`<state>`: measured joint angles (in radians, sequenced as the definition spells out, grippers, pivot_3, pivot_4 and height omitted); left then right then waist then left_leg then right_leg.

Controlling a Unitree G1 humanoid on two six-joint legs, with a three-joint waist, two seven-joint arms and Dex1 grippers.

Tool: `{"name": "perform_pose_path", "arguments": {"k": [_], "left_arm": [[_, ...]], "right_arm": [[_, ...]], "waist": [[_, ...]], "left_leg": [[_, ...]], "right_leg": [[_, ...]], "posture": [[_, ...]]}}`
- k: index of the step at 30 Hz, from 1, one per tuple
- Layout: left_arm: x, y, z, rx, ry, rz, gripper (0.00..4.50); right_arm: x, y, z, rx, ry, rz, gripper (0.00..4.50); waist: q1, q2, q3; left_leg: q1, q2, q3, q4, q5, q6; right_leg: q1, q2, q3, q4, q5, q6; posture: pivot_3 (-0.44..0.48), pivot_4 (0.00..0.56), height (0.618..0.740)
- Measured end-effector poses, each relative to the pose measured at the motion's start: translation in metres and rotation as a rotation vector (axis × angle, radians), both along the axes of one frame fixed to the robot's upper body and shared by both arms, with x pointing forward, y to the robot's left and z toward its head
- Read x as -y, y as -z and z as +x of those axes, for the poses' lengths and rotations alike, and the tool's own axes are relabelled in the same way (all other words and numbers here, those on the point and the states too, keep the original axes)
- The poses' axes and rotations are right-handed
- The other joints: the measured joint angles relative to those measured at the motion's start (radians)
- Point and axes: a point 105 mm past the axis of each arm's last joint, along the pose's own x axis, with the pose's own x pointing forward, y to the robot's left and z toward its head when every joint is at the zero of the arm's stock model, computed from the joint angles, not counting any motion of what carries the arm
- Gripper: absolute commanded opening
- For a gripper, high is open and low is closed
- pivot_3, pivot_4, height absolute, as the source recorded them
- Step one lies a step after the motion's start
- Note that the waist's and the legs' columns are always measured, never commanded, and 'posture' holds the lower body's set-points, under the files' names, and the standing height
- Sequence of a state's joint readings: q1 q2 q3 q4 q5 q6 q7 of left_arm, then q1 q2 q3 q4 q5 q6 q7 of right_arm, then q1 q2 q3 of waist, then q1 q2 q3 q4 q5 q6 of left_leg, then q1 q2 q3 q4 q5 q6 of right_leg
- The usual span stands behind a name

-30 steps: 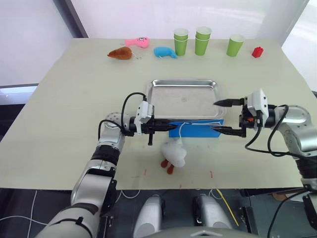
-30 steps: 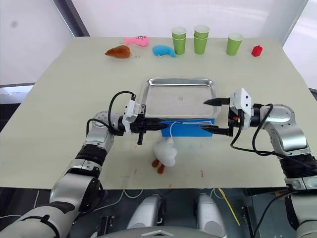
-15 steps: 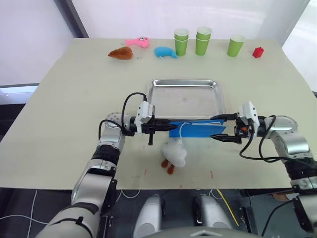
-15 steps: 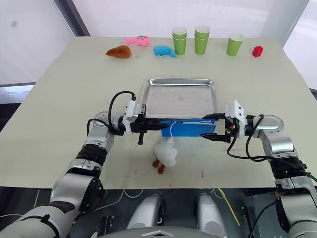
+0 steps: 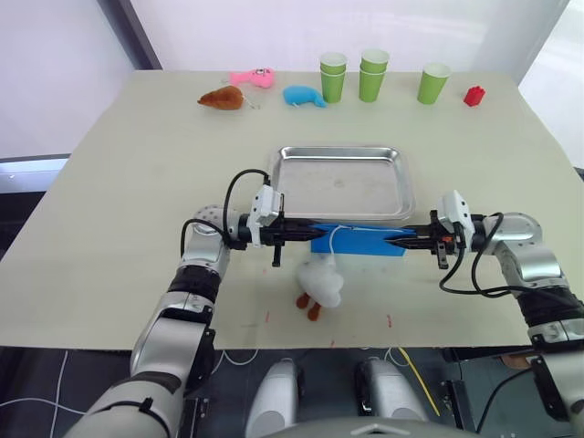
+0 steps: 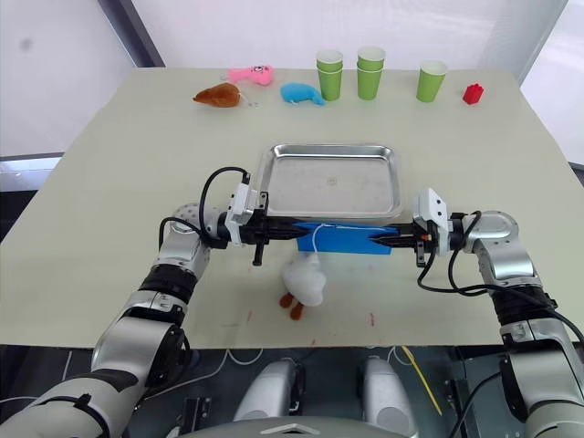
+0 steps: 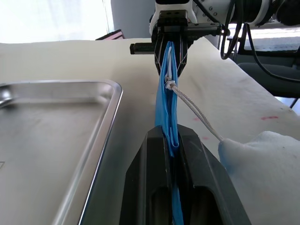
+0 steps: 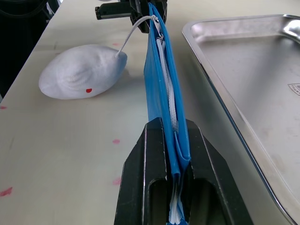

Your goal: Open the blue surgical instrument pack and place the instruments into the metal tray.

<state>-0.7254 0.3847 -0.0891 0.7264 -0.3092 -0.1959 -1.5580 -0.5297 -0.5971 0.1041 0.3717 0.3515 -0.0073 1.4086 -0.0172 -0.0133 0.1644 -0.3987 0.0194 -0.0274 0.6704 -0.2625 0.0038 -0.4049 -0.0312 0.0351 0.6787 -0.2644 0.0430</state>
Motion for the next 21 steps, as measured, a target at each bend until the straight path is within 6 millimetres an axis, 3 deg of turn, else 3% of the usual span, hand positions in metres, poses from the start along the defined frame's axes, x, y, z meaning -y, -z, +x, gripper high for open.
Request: {"name": "perform_pose_path", "arguments": {"k": [1, 4, 5, 7, 13, 21], "left_arm": [[0.0, 0.0, 0.0, -0.011, 0.0, 0.0, 0.0], [-0.002, 0.0, 0.0, -0.037, -0.001, 0.009, 1.11], [-0.005, 0.002, 0.0, -0.052, -0.01, 0.02, 1.83], [-0.011, 0.004, -0.001, -0.067, -0.024, 0.03, 2.19], [-0.034, -0.017, -0.013, -0.004, -0.069, 0.003, 4.43], [-0.017, -0.022, -0.055, 0.063, -0.022, -0.042, 4.48]], "right_arm": [[0.0, 0.0, 0.0, -0.001, 0.0, 0.0, 0.1], [0.0, 0.0, -0.002, 0.001, -0.006, 0.001, 0.0], [-0.001, 0.0, -0.003, 0.003, -0.009, 0.002, 0.0], [-0.001, 0.001, -0.003, 0.0, -0.008, 0.007, 0.0], [0.002, 0.001, -0.007, 0.002, -0.005, 0.008, 0.0], [0.003, 0.001, -0.007, 0.004, 0.002, 0.011, 0.0]], "waist": [[0.0, 0.0, 0.0], [-0.001, 0.0, 0.0], [-0.002, 0.0, 0.0], [-0.002, 0.0, 0.0], [0.0, 0.0, 0.001], [0.002, 0.001, 0.001]], "left_leg": [[0.0, 0.0, 0.0, 0.0, 0.0, 0.0], [0.0, 0.0, 0.0, 0.0, 0.0, 0.0], [0.0, 0.0, 0.0, 0.0, 0.0, 0.0], [0.0, 0.0, -0.001, 0.0, 0.0, 0.0], [-0.001, 0.001, -0.004, 0.0, 0.0, 0.0], [0.0, 0.001, -0.004, 0.0, 0.0, 0.0]], "right_leg": [[0.0, 0.0, 0.0, 0.0, 0.0, 0.0], [0.0, 0.0, 0.0, 0.0, 0.0, 0.0], [0.0, 0.0, 0.0, 0.0, 0.0, 0.0], [0.0, 0.0, 0.0, 0.0, 0.0, 0.0], [-0.001, -0.001, 0.001, 0.0, 0.0, 0.0], [-0.001, -0.001, 0.001, 0.0, 0.0, 0.0]], "posture": [[0.0, 0.15, 0.74], [0.0, 0.15, 0.74], [0.0, 0.15, 0.74], [0.0, 0.15, 0.74], [0.0, 0.15, 0.74], [0.0, 0.15, 0.74]]}}
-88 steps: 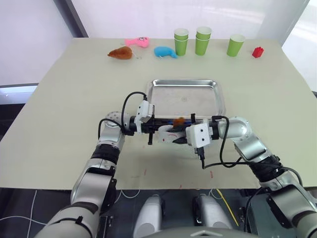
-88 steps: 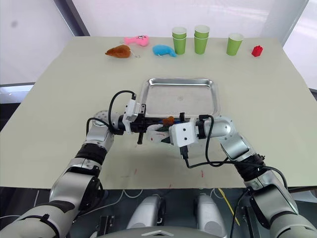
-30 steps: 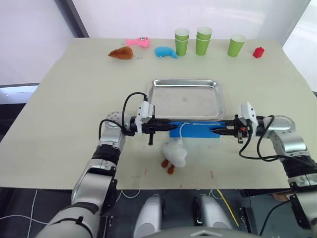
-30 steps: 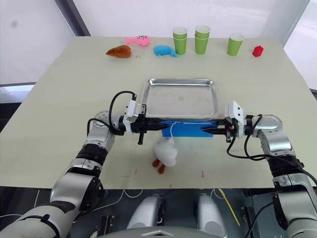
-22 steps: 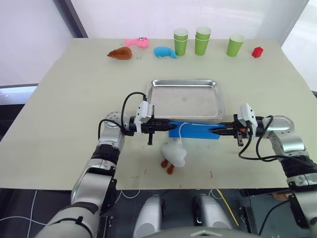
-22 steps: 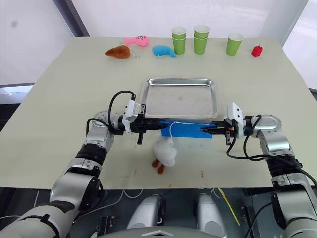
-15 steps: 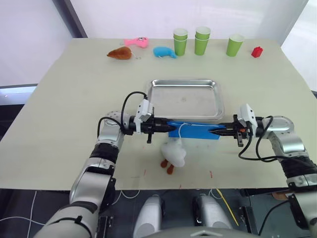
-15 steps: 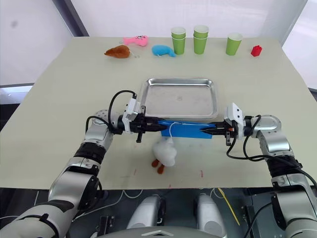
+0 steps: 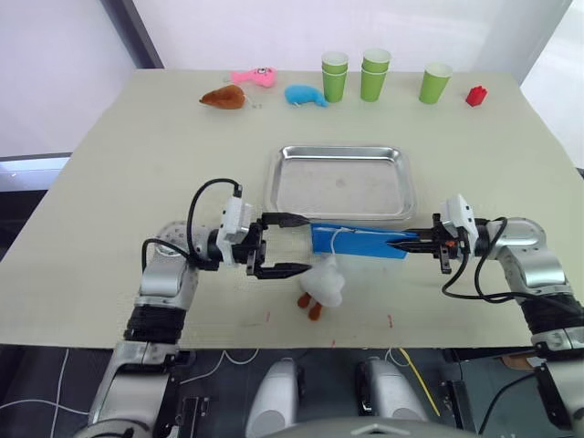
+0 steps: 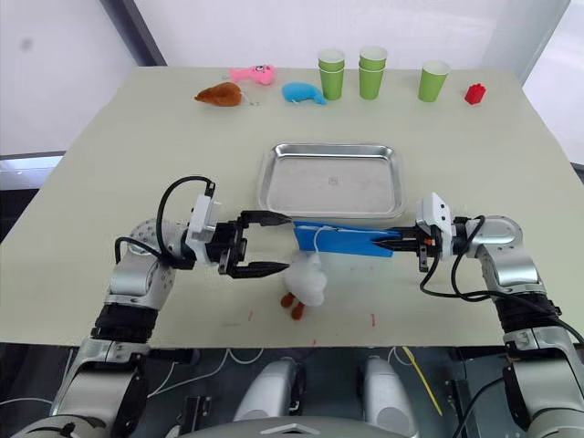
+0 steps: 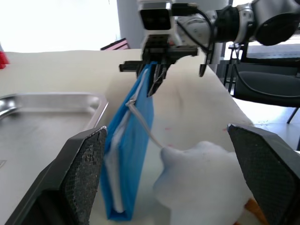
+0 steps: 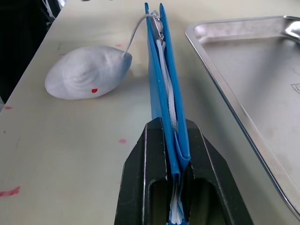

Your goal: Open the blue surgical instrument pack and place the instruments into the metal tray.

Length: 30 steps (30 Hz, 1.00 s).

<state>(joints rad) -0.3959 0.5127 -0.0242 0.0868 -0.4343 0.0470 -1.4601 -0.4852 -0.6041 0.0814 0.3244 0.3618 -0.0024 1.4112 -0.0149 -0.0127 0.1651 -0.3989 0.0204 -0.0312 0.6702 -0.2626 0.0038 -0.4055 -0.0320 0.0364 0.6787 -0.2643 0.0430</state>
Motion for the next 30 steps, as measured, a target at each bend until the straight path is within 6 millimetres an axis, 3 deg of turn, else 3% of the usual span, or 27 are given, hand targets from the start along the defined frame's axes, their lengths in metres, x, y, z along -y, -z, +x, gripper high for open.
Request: {"name": "perform_pose_path", "arguments": {"k": [8, 13, 18, 20, 26, 30], "left_arm": [[0.017, 0.047, -0.022, -0.028, 0.041, 0.197, 4.48], [0.018, 0.057, -0.019, 0.004, 0.014, 0.256, 2.99], [0.017, 0.055, -0.012, 0.014, -0.007, 0.242, 0.71], [0.019, 0.052, -0.012, -0.009, -0.012, 0.204, 0.05], [0.006, 0.034, -0.009, -0.066, -0.049, 0.146, 0.05], [-0.025, 0.011, -0.001, -0.086, -0.13, 0.159, 0.05]], "right_arm": [[0.0, 0.001, 0.0, -0.005, 0.003, 0.003, 0.0], [-0.002, 0.002, 0.001, -0.006, 0.001, 0.01, 0.0], [-0.002, 0.002, 0.001, 0.001, 0.008, 0.007, 0.0], [-0.002, 0.002, 0.002, 0.005, 0.01, 0.007, 0.0], [-0.003, 0.001, 0.003, 0.02, 0.018, 0.011, 0.0], [-0.004, 0.001, 0.003, 0.023, 0.014, 0.014, 0.0]], "waist": [[-0.001, 0.0, 0.0], [-0.001, 0.0, 0.0], [-0.001, 0.0, 0.0], [-0.001, 0.0, 0.0], [-0.002, 0.0, 0.0], [-0.002, 0.001, 0.001]], "left_leg": [[0.001, 0.0, 0.001, 0.0, 0.0, 0.0], [0.001, 0.0, 0.001, 0.0, 0.0, 0.0], [0.001, 0.0, 0.001, 0.0, 0.0, 0.0], [0.001, 0.0, 0.001, 0.0, 0.0, 0.0], [0.001, 0.0, 0.001, 0.0, 0.0, 0.0], [0.001, 0.001, 0.001, 0.0, 0.0, 0.0]], "right_leg": [[0.0, 0.001, 0.001, 0.0, 0.0, 0.0], [0.0, 0.0, 0.001, 0.0, 0.0, 0.0], [0.0, 0.0, 0.001, 0.0, 0.0, 0.0], [0.0, 0.0, 0.001, 0.0, 0.0, 0.0], [0.0, 0.001, 0.001, 0.0, 0.0, 0.0], [0.0, 0.001, 0.001, 0.0, 0.0, 0.0]], "posture": [[0.0, 0.15, 0.74], [0.0, 0.15, 0.74], [0.0, 0.15, 0.74], [0.0, 0.15, 0.74], [0.0, 0.15, 0.74], [0.0, 0.15, 0.74]]}}
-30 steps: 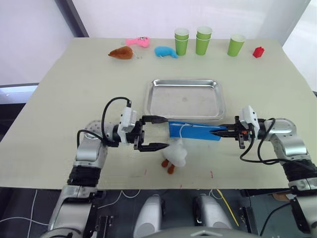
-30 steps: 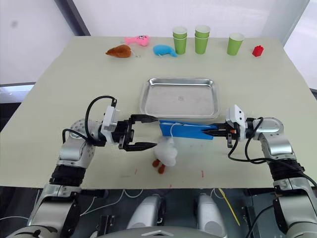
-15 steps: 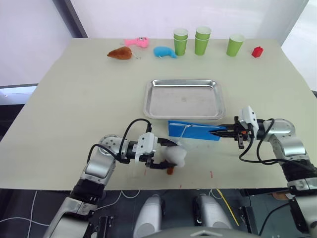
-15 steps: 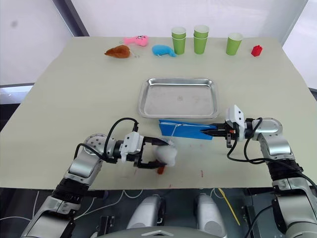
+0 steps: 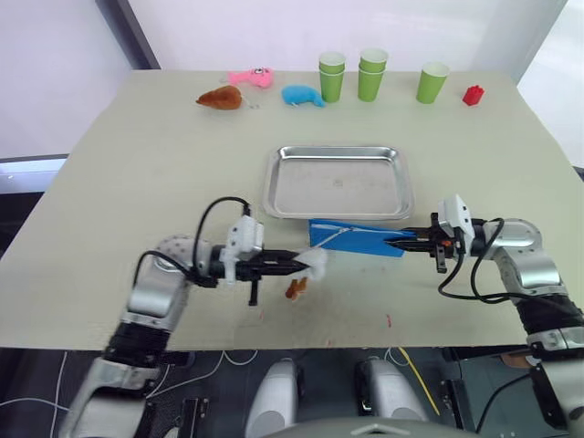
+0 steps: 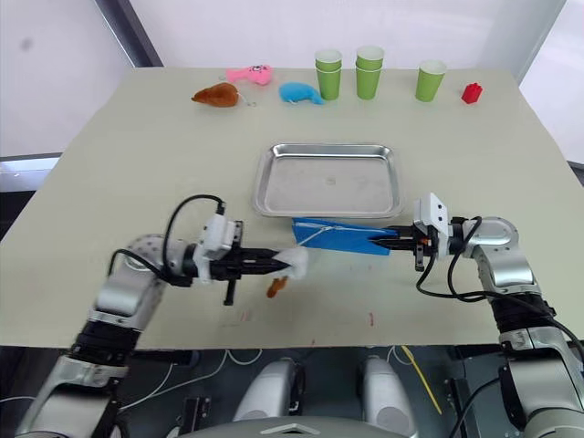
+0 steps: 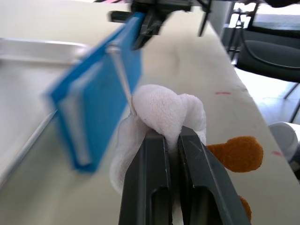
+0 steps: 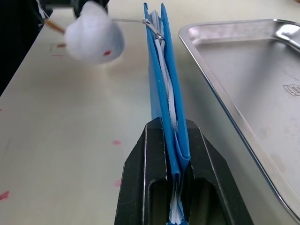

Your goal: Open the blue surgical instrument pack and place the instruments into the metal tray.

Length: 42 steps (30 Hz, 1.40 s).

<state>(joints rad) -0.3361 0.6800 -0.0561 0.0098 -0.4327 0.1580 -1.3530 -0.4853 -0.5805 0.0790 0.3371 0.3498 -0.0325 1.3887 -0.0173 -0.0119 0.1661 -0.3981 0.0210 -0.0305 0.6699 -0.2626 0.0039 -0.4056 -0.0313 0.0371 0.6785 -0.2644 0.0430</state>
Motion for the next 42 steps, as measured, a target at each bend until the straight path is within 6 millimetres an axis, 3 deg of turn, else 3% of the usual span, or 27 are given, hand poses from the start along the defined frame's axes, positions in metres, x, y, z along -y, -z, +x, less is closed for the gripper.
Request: {"name": "perform_pose_path", "arguments": {"k": [6, 13, 20, 27, 32, 37, 42], "left_arm": [[-0.055, -0.016, 0.011, 0.014, -0.155, 0.079, 0.05], [-0.077, -0.004, 0.016, -0.006, -0.227, 0.137, 0.05], [-0.08, 0.019, 0.017, -0.019, -0.238, 0.201, 0.05], [-0.081, 0.029, 0.015, -0.021, -0.234, 0.212, 0.05], [-0.08, 0.029, 0.015, -0.016, -0.236, 0.214, 0.05], [-0.079, 0.029, 0.016, -0.025, -0.241, 0.209, 0.05], [-0.08, 0.028, 0.013, -0.043, -0.237, 0.211, 0.05]], "right_arm": [[0.0, 0.001, 0.001, 0.015, 0.003, 0.016, 0.0], [-0.004, -0.001, 0.003, 0.013, -0.016, 0.028, 0.0], [-0.01, -0.004, 0.0, -0.024, -0.048, 0.059, 0.0], [-0.021, -0.022, -0.011, -0.082, -0.112, 0.121, 0.0], [-0.032, -0.042, -0.016, -0.107, -0.128, 0.238, 0.0], [-0.043, -0.046, -0.012, -0.145, -0.099, 0.327, 0.0], [-0.042, -0.046, -0.012, -0.118, -0.096, 0.308, 0.0]], "waist": [[-0.002, 0.0, 0.0], [0.0, 0.001, 0.0], [0.001, 0.001, 0.001], [0.001, 0.001, 0.0], [0.0, 0.001, 0.0], [0.001, 0.001, 0.0], [0.0, 0.001, 0.0]], "left_leg": [[0.0, 0.0, 0.0, 0.0, 0.0, 0.0], [0.0, 0.0, 0.001, -0.001, 0.0, 0.0], [0.0, 0.0, 0.002, -0.001, 0.0, 0.0], [0.0, 0.0, 0.001, -0.001, 0.0, 0.0], [0.0, 0.0, 0.001, -0.001, 0.0, 0.0], [0.0, 0.0, 0.001, -0.001, 0.0, 0.0], [0.0, 0.0, 0.001, -0.001, 0.0, 0.0]], "right_leg": [[0.0, 0.0, 0.0, 0.0, 0.0, 0.0], [-0.001, 0.0, 0.0, 0.0, 0.0, 0.0], [-0.001, 0.0, 0.0, 0.0, 0.0, 0.0], [-0.001, 0.0, 0.001, 0.001, 0.0, 0.0], [-0.001, 0.0, 0.001, 0.001, 0.0, 0.0], [-0.001, 0.0, 0.001, 0.001, 0.0, 0.0], [-0.001, 0.0, 0.001, 0.001, 0.0, 0.0]], "posture": [[0.0, 0.15, 0.74], [0.0, 0.15, 0.74], [0.0, 0.15, 0.74], [0.0, 0.15, 0.74], [0.0, 0.15, 0.74], [0.0, 0.15, 0.74], [0.0, 0.15, 0.74]]}}
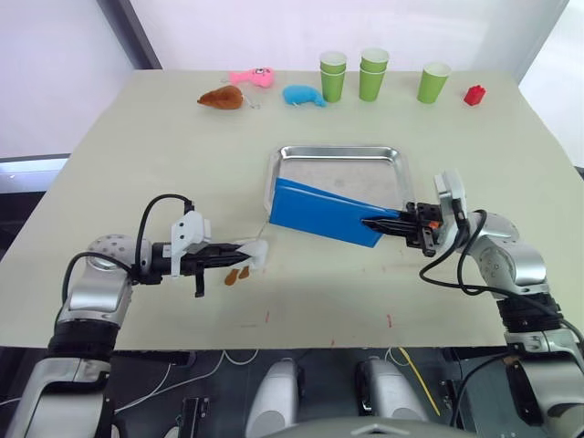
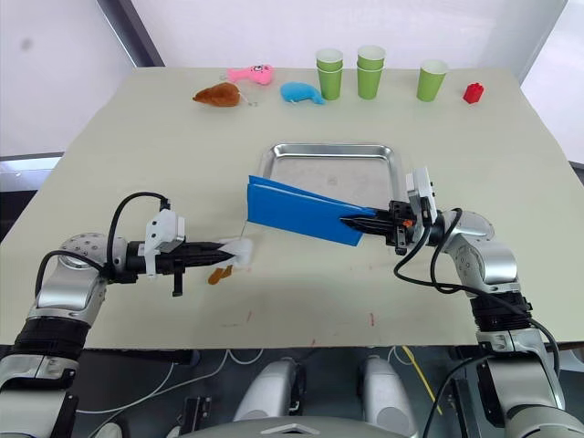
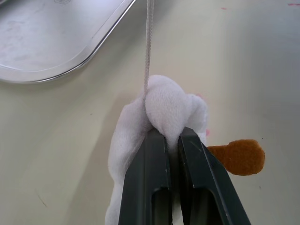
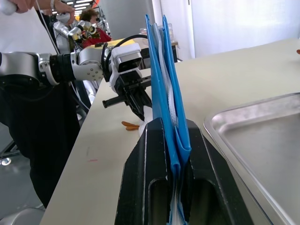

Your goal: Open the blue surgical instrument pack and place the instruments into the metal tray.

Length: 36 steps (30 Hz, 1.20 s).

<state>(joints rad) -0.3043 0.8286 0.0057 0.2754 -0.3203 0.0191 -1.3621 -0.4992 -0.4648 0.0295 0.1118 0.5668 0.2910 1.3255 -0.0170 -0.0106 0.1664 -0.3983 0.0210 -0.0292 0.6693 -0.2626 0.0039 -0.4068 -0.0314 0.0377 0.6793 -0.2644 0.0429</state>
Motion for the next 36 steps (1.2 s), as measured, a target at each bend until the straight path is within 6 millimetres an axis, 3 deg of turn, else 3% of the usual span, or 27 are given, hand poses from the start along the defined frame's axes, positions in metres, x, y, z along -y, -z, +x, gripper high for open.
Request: {"name": "perform_pose_path", "arguments": {"k": [4, 7, 12, 16, 20, 23, 28, 36], "left_arm": [[-0.009, -0.002, -0.013, -0.067, 0.039, 0.036, 0.05], [-0.02, -0.005, -0.019, -0.064, 0.089, 0.124, 0.05], [-0.031, -0.01, -0.008, 0.021, 0.11, 0.218, 0.05], [-0.037, -0.009, -0.006, 0.032, 0.127, 0.271, 1.3], [-0.044, -0.007, -0.008, 0.024, 0.127, 0.309, 3.26], [-0.049, -0.005, -0.009, 0.007, 0.114, 0.315, 4.44], [-0.061, -0.006, -0.01, -0.033, 0.084, 0.338, 4.44], [-0.063, -0.049, -0.002, -0.063, -0.006, 0.183, 4.44]], "right_arm": [[0.015, 0.009, 0.004, 0.057, 0.029, -0.115, 0.0], [0.012, 0.02, 0.002, 0.072, -0.007, -0.187, 0.0], [0.005, 0.026, -0.002, 0.092, -0.043, -0.237, 0.0], [-0.002, 0.031, -0.003, 0.118, -0.052, -0.263, 0.0], [-0.005, 0.031, -0.003, 0.126, -0.048, -0.257, 0.0], [-0.005, 0.031, -0.002, 0.127, -0.043, -0.258, 0.0], [-0.005, 0.032, -0.002, 0.128, -0.043, -0.26, 0.0], [-0.007, 0.032, -0.002, 0.13, -0.046, -0.252, 0.0]], "waist": [[-0.008, 0.0, 0.0], [-0.019, 0.0, 0.0], [-0.021, 0.0, 0.0], [-0.024, 0.0, 0.0], [-0.023, 0.0, 0.0], [-0.021, 0.0, 0.0], [-0.021, 0.0, 0.001], [-0.022, -0.002, 0.002]], "left_leg": [[0.0, 0.0, 0.001, 0.0, 0.0, 0.0], [0.0, 0.001, 0.003, -0.001, 0.0, 0.0], [0.0, 0.001, 0.003, -0.001, 0.0, 0.0], [0.0, 0.001, 0.003, -0.001, 0.0, 0.0], [0.0, 0.001, 0.003, -0.001, 0.0, 0.0], [-0.001, 0.001, 0.003, -0.001, 0.0, 0.0], [-0.002, 0.001, 0.003, -0.001, 0.0, 0.0], [-0.002, 0.001, 0.001, 0.0, 0.0, 0.0]], "right_leg": [[-0.001, 0.0, 0.001, 0.0, 0.0, 0.0], [-0.001, 0.001, 0.001, 0.0, 0.0, 0.0], [-0.001, 0.001, 0.001, 0.0, 0.0, 0.0], [-0.002, 0.001, 0.001, 0.0, 0.0, 0.0], [-0.002, 0.001, 0.002, 0.001, 0.0, 0.0], [-0.002, 0.001, 0.002, 0.001, 0.0, 0.0], [-0.002, 0.001, 0.001, 0.001, 0.0, 0.0], [-0.003, 0.001, 0.001, 0.001, 0.0, 0.0]], "posture": [[0.0, 0.15, 0.74], [0.0, 0.15, 0.74], [0.0, 0.15, 0.74], [0.0, 0.15, 0.74], [0.0, 0.15, 0.74], [0.0, 0.15, 0.74], [0.0, 0.15, 0.74], [0.0, 0.15, 0.74]]}}
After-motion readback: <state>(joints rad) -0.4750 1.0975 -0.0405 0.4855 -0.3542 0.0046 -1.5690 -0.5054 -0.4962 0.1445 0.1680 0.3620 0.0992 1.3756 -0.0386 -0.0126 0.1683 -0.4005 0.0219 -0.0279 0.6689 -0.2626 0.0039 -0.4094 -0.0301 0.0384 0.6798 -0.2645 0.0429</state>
